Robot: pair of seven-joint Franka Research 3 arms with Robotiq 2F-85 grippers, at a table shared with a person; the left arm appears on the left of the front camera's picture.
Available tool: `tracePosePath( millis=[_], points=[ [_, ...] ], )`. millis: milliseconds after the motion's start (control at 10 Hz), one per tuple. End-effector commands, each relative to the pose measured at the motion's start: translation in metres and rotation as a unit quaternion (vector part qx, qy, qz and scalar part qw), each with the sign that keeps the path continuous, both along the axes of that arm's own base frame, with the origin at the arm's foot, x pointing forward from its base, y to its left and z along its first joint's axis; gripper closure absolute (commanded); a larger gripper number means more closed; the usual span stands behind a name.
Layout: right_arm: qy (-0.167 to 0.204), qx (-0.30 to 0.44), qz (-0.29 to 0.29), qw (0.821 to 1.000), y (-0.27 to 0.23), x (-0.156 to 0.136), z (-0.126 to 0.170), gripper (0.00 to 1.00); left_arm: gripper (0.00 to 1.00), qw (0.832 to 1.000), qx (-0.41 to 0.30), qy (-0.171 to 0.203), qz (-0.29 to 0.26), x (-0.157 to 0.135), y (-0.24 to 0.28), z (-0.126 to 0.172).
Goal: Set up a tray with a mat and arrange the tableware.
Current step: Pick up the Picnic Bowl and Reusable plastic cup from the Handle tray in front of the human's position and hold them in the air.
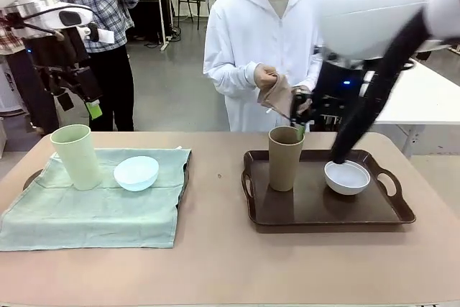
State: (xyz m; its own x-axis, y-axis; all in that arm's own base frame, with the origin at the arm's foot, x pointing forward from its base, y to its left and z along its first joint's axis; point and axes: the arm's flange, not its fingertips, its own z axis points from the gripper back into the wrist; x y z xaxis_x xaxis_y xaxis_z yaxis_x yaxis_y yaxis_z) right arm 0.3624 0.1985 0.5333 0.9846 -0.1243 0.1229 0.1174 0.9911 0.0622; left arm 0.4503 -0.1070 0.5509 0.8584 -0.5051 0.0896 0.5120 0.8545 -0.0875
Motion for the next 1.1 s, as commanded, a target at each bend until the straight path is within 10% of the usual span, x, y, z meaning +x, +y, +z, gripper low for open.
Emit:
tracePosePath(
  millis=[0,400,1000],
  points=[
    [0.001,-0.004,0.036,0.999,0.040,0.022,-0.006,0.14,0.00,1.000,0.012,0.016,0.006,0.001,0.022,-0.003],
    [-0.030,0.062,0.016,0.998,-0.068,0.024,0.002,0.14,0.00,0.993,-0.100,0.031,0.048,-0.006,0.033,0.013],
    [-0.061,0.297,-0.015,0.953,-0.229,-0.017,-0.064,0.14,0.00,0.917,-0.355,0.149,0.106,-0.041,0.181,-0.007]
  ],
)
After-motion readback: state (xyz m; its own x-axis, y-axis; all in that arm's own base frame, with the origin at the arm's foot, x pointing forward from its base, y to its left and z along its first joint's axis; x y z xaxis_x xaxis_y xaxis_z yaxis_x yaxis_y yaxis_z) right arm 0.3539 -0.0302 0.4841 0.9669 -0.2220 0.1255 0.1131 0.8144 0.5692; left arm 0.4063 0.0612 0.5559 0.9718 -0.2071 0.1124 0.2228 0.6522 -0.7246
